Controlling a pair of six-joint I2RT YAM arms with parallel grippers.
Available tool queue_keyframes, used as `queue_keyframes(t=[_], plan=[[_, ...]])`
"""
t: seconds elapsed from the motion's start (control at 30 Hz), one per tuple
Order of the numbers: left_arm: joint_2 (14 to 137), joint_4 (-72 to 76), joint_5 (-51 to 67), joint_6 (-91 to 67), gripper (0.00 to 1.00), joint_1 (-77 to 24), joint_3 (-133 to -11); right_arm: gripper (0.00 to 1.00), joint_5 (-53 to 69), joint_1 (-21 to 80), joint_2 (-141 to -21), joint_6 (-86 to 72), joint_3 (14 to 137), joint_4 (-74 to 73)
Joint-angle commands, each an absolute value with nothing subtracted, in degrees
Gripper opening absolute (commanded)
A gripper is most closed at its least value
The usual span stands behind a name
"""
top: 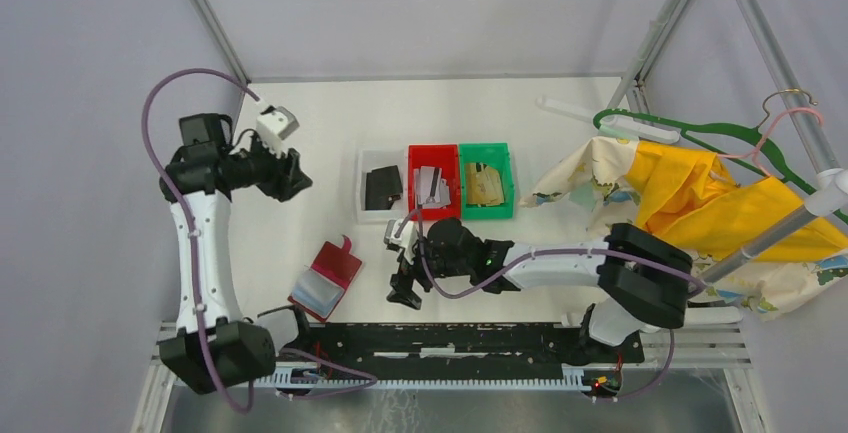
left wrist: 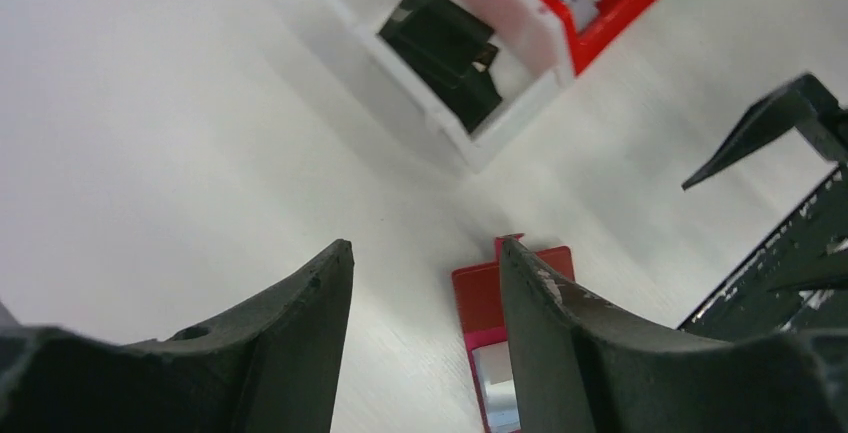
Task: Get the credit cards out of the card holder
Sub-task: Pick up the card holder from the corner of the board.
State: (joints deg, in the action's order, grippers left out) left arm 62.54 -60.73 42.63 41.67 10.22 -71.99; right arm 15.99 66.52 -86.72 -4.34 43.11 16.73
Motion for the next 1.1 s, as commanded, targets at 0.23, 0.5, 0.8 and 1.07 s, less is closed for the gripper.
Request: queue_keyframes(t=[0.23, 0.5, 0.8, 1.07], plan=[[81.0, -81.7, 46.7, 80.1, 0.61, 34.6, -77.2, 0.98, 26.0, 67.6, -112.6, -23.2, 49.6, 45.3], [83.0, -83.9, 47.5, 84.7, 0.60, 40.5, -76.1, 0.98, 22.7, 68.4, -120.3, -24.4, 56.4, 47.5], [80.1, -79.6, 35.6, 99.1, 0.59, 40.5, -61.8, 0.98, 15.8, 69.3, -123.4, -23.0, 60.1, 48.8], [79.8, -77.8, 29.7, 113.2, 0.54, 40.4, -51.8, 0.87, 8.3, 69.4, -123.2, -26.2, 58.6, 50.8]])
